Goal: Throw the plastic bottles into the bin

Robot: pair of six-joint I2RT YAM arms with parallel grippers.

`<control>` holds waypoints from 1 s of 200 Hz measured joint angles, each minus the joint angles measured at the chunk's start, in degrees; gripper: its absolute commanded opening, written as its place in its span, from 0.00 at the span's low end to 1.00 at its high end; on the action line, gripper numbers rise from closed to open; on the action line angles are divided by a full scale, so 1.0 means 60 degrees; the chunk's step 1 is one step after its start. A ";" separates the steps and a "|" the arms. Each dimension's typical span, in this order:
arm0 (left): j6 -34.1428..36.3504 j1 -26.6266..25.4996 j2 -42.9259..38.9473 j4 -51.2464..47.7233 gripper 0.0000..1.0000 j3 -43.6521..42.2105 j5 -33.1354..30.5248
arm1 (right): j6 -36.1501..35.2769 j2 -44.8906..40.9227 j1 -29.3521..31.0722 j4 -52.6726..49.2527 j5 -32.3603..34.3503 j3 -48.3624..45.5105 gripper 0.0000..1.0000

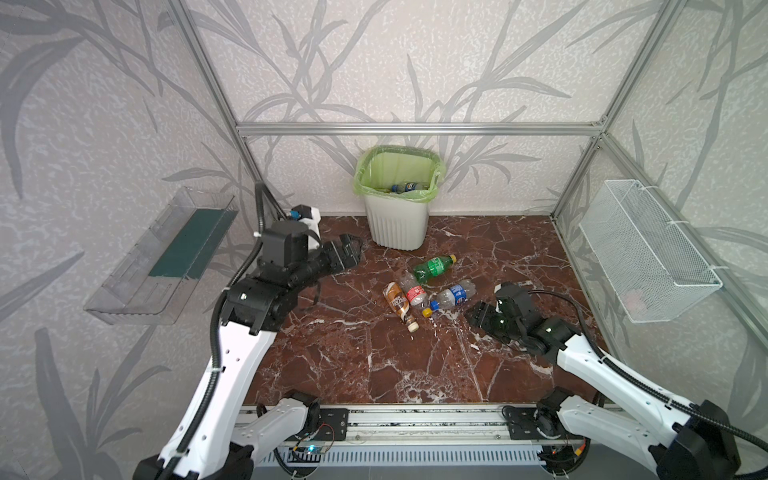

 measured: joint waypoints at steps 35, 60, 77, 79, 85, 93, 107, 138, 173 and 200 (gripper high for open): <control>-0.0568 0.0000 -0.0572 0.0149 0.94 -0.2514 0.0080 | 0.0208 0.0310 0.0000 0.0208 -0.0109 0.0000 0.77; -0.0936 0.0007 -0.0648 0.0146 0.94 -0.3530 0.0127 | 0.0357 0.0474 0.0000 0.0259 -0.0175 0.0000 0.78; -0.1115 0.0007 -0.0703 0.0219 0.94 -0.3781 0.0157 | 0.0390 0.0521 0.0000 0.0259 -0.0171 0.0011 0.78; -0.1115 0.0007 -0.0703 0.0237 0.94 -0.3799 0.0160 | 0.0393 0.0525 0.0000 0.0255 -0.0164 0.0011 0.78; -0.1169 0.0007 -0.0718 0.0306 0.94 -0.3858 0.0182 | 0.0423 0.0539 0.0000 0.0244 -0.0153 0.0029 0.78; -0.1224 0.0007 -0.0721 0.0393 0.94 -0.3931 0.0200 | 0.0481 0.0568 0.0000 0.0215 -0.0095 0.0073 0.78; -0.1319 0.0007 -0.0725 0.0539 0.94 -0.4069 0.0219 | 0.0634 0.0667 0.0000 0.0208 -0.0004 0.0178 0.78; -0.1450 0.0007 -0.0707 0.0659 0.93 -0.4269 0.0244 | 0.0991 0.1027 0.0000 0.0208 0.0135 0.0412 0.78; -0.1497 0.0007 -0.0681 0.0758 0.93 -0.4393 0.0244 | 0.1293 0.1453 -0.0015 0.0171 0.0382 0.0801 0.78; -0.1501 0.0007 -0.0681 0.0798 0.93 -0.4473 0.0237 | 0.1424 0.1858 -0.0087 0.0153 0.0605 0.1341 0.78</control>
